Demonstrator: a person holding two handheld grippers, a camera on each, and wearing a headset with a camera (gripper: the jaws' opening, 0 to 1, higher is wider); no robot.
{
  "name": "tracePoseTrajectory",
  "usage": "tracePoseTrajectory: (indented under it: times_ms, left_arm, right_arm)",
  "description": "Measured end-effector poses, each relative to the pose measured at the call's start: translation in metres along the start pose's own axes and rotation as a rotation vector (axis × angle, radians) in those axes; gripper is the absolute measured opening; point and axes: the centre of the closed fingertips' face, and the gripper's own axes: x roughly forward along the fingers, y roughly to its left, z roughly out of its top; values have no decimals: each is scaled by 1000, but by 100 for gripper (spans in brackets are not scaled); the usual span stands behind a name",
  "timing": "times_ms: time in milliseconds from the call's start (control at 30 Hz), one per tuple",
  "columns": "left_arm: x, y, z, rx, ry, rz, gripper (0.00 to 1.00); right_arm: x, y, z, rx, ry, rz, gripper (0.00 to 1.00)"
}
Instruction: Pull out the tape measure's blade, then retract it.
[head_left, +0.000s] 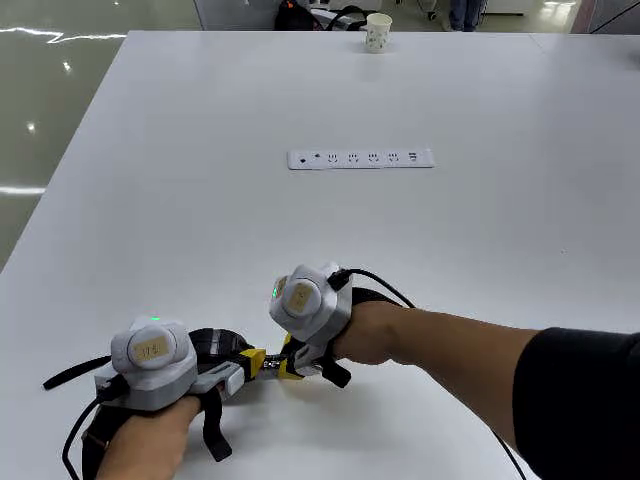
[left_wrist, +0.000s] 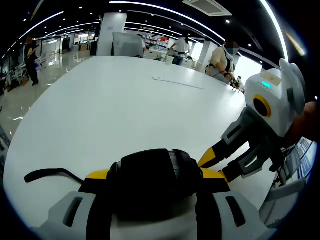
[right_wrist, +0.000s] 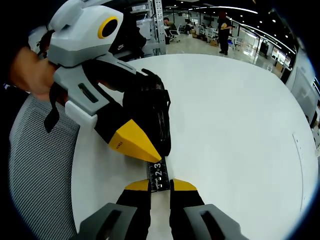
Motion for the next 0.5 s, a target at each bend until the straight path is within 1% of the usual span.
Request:
tracePoseTrajectory:
  times_ms: [267,500]
  left_arm:
    - [0,1,0,-1,2,-1,63]
    - [0,1,0,-2,3,-2,63]
  right_arm:
    - [2,0,3,0,-9,1,10]
    - [6,1,9,-2,-23,2,10]
